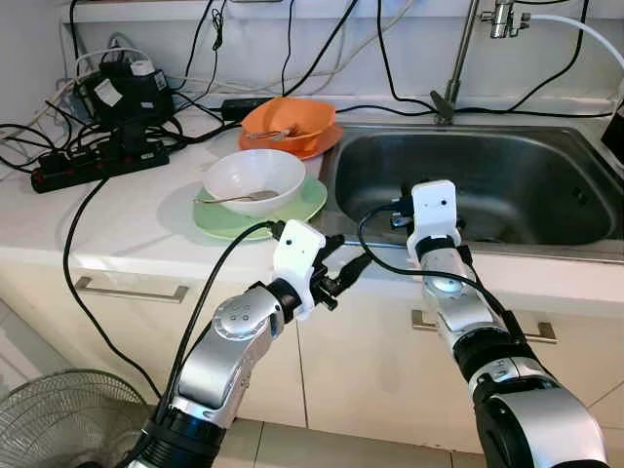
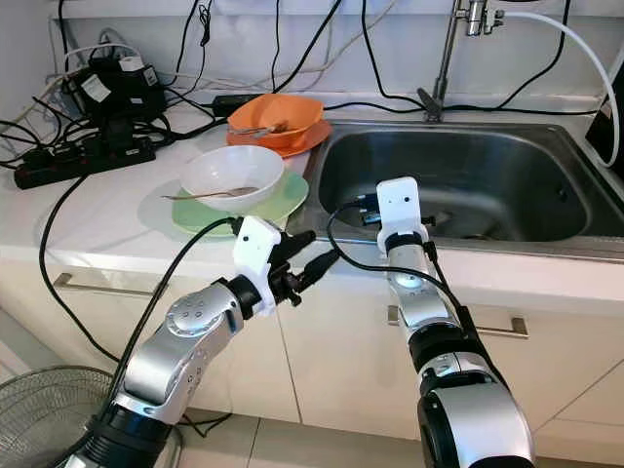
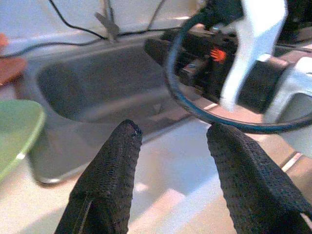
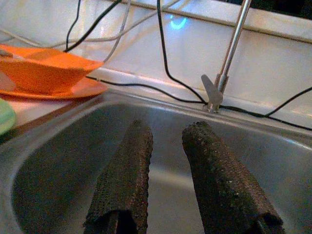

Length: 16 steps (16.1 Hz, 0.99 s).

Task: Kitchen organization

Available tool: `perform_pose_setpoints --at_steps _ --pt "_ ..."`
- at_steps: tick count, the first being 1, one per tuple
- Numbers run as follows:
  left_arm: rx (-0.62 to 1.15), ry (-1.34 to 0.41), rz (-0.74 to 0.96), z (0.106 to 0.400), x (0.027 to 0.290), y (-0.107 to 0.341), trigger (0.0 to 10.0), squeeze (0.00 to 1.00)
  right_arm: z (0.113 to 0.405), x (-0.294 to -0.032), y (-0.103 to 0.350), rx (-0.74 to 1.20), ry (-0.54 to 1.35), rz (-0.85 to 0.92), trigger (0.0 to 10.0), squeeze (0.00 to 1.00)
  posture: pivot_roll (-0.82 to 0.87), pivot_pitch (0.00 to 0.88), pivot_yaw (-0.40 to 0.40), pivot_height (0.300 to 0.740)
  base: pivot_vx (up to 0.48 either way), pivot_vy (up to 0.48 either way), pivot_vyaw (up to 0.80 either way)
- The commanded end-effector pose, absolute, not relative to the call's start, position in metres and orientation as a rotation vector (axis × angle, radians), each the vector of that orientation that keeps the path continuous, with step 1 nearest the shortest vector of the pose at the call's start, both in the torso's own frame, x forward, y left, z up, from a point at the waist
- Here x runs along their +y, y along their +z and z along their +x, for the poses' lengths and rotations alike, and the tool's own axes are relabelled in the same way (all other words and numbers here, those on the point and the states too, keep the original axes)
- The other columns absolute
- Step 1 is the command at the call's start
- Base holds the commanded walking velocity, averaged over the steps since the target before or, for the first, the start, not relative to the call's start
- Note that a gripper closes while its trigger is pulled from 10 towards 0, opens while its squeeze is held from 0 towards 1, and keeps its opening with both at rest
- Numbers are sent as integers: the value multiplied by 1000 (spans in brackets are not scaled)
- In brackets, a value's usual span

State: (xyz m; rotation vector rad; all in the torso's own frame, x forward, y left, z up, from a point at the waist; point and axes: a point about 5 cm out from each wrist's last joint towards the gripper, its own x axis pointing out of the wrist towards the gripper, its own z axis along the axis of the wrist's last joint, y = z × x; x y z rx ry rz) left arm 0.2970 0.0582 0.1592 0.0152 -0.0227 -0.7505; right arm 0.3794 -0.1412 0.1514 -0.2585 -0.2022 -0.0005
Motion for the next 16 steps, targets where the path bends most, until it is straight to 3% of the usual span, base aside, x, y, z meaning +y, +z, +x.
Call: perform_pose_setpoints --at_steps 1,3,4,7,16 --pt "-67 -696 43 303 64 166 10000 0 382 -138 163 -252 0 -240 10000 0 66 0 66 740 0 0 0" --pt "-128 -617 68 308 69 173 10000 0 380 -138 169 -293 -6 -217 10000 0 64 0 66 740 0 0 0" --pt "-275 -501 102 311 77 188 10000 0 376 -137 174 -346 -6 -202 10000 0 60 0 64 740 0 0 0" --pt "-479 -290 121 309 101 216 10000 0 363 -133 172 -388 -1 -178 10000 0 52 3 61 740 0 0 0" --pt "-418 -41 170 326 174 216 10000 0 347 -123 154 -334 24 -161 10000 0 57 0 61 740 0 0 0"
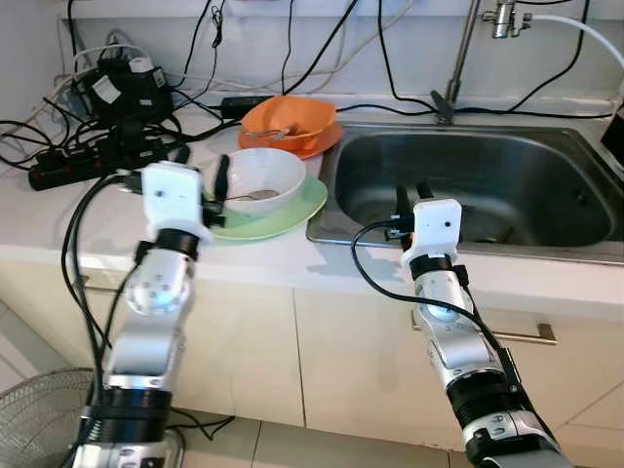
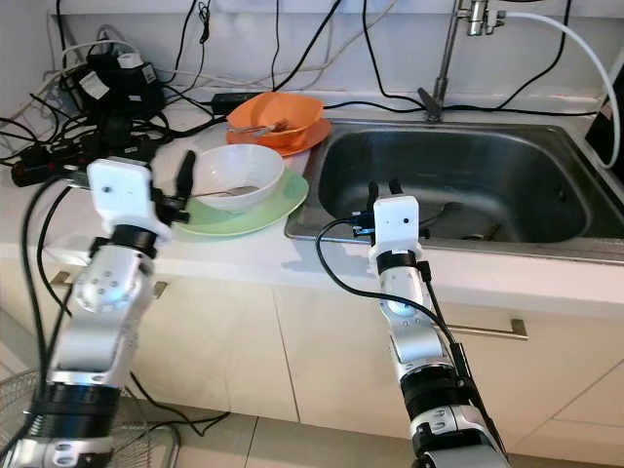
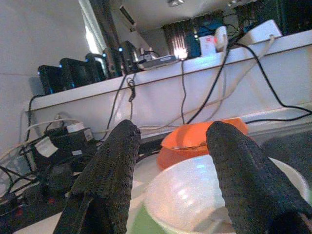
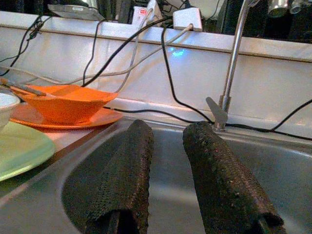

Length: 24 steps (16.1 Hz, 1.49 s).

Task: Kitchen organization

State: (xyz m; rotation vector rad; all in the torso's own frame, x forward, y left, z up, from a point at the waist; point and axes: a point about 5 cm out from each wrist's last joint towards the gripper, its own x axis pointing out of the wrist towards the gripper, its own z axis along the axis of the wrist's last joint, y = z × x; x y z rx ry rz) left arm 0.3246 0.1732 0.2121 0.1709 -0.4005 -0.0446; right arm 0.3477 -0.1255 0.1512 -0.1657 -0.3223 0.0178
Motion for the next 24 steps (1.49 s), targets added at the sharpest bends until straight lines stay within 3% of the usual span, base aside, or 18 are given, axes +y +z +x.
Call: perform_pose_setpoints --at_steps 1,13,24 --pt "-405 -39 163 326 180 215 10000 0 347 -124 155 -334 22 -162 10000 0 55 0 60 740 0 0 0" --pt "-304 -64 139 307 190 187 10000 0 346 -125 160 -326 11 -157 10000 0 65 2 55 740 0 0 0" --pt "-230 -124 142 331 171 181 10000 0 346 -129 161 -318 -9 -157 10000 0 41 1 57 740 0 0 0"
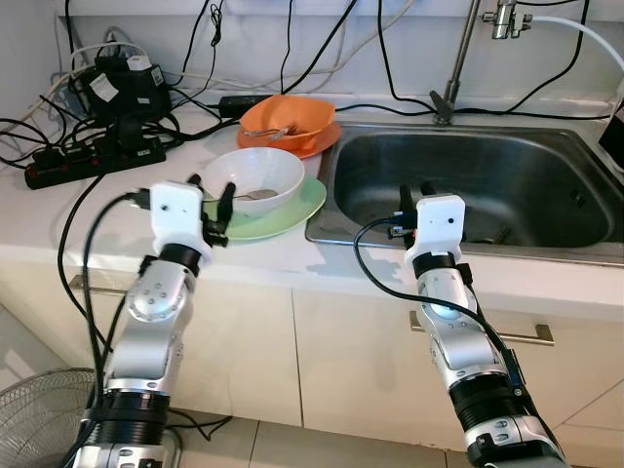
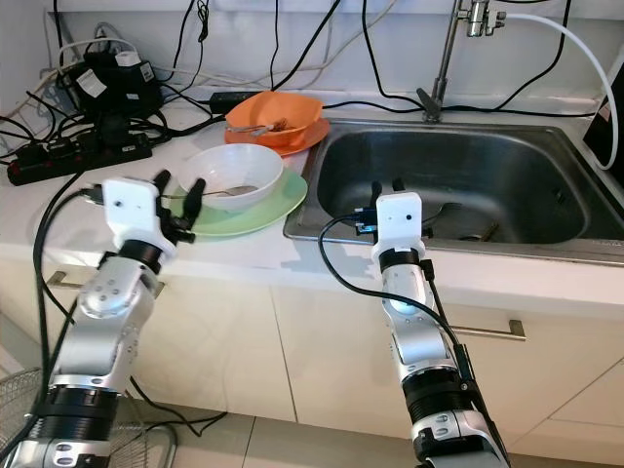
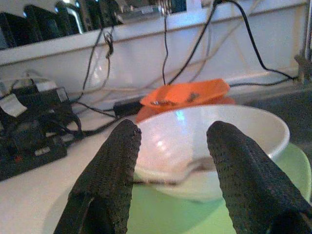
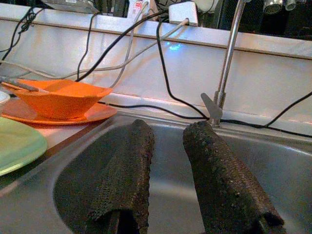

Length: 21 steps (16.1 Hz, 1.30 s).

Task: Kitchen organization

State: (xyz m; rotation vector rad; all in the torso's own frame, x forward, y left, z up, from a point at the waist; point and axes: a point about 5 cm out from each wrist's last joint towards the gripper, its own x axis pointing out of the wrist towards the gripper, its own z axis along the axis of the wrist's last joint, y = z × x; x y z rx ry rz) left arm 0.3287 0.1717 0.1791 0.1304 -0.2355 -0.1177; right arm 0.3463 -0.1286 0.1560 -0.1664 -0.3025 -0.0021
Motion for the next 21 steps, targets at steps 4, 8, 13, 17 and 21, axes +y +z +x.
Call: perform_pose_setpoints --at_steps 4,8,13,17,21 --pt "-190 -125 142 337 170 174 10000 0 346 -129 161 -316 -8 -159 10000 0 40 1 54 740 0 0 0" --pt "-175 -118 146 339 169 170 10000 0 346 -128 161 -314 -6 -158 10000 0 37 0 54 740 0 0 0" --pt "-184 -129 138 341 166 171 0 0 346 -127 161 -313 -2 -155 10000 0 37 0 55 740 0 0 0" --pt "-193 -145 127 341 161 171 0 0 346 -127 160 -310 -3 -157 10000 0 33 0 59 740 0 0 0" --pt "-192 -156 126 342 158 170 0 0 346 -128 159 -311 -5 -159 10000 0 27 0 64 740 0 0 0"
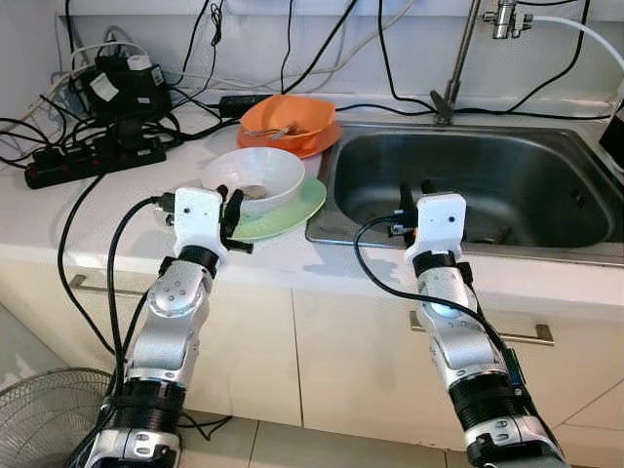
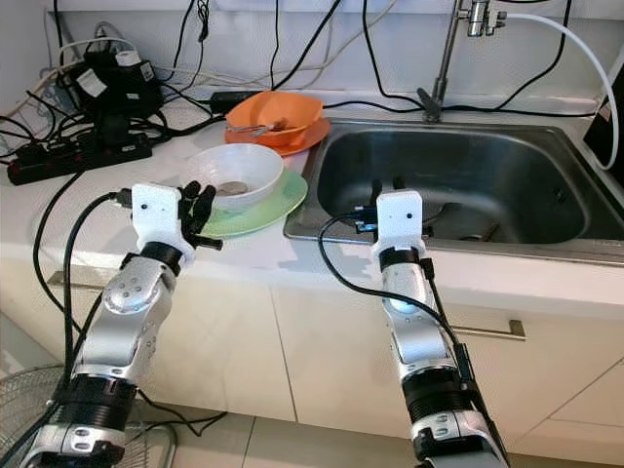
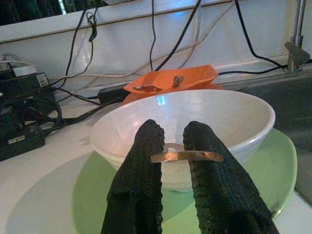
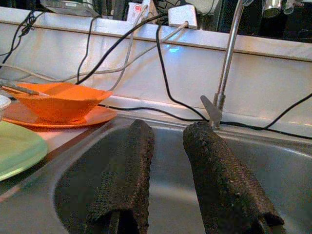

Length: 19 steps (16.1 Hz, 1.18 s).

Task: Kitchen organization

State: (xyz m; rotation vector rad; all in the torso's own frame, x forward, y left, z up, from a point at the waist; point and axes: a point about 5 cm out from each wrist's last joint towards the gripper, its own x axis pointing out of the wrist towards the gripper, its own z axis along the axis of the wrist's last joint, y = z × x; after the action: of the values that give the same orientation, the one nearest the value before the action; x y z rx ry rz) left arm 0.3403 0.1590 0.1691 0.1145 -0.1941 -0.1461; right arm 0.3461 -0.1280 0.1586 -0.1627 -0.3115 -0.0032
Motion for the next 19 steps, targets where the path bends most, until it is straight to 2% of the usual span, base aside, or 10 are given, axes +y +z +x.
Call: perform_pose_setpoints --at_steps 1,5,10,11,12,15,19 --pt "-194 -156 128 343 158 170 0 0 346 -127 159 -312 -4 -158 10000 0 27 0 64 740 0 0 0" --pt "-206 -157 140 343 156 172 0 0 347 -127 160 -313 -2 -158 10000 0 29 0 64 740 0 0 0" --pt "-338 -187 140 340 147 195 0 0 348 -125 161 -318 1 -156 10000 0 31 0 60 740 0 0 0" --pt "-441 -200 173 337 139 215 8510 0 348 -124 161 -317 2 -155 10000 0 38 0 57 740 0 0 0" --pt "-478 -202 191 336 136 222 10000 0 348 -124 160 -315 2 -155 10000 0 38 0 57 740 0 0 0" --pt "-580 -228 265 331 127 244 10000 0 347 -123 159 -312 1 -152 10000 0 39 0 59 740 0 0 0" --pt "-623 -307 204 326 112 259 10000 0 347 -125 160 -315 -3 -147 10000 0 40 0 61 740 0 0 0"
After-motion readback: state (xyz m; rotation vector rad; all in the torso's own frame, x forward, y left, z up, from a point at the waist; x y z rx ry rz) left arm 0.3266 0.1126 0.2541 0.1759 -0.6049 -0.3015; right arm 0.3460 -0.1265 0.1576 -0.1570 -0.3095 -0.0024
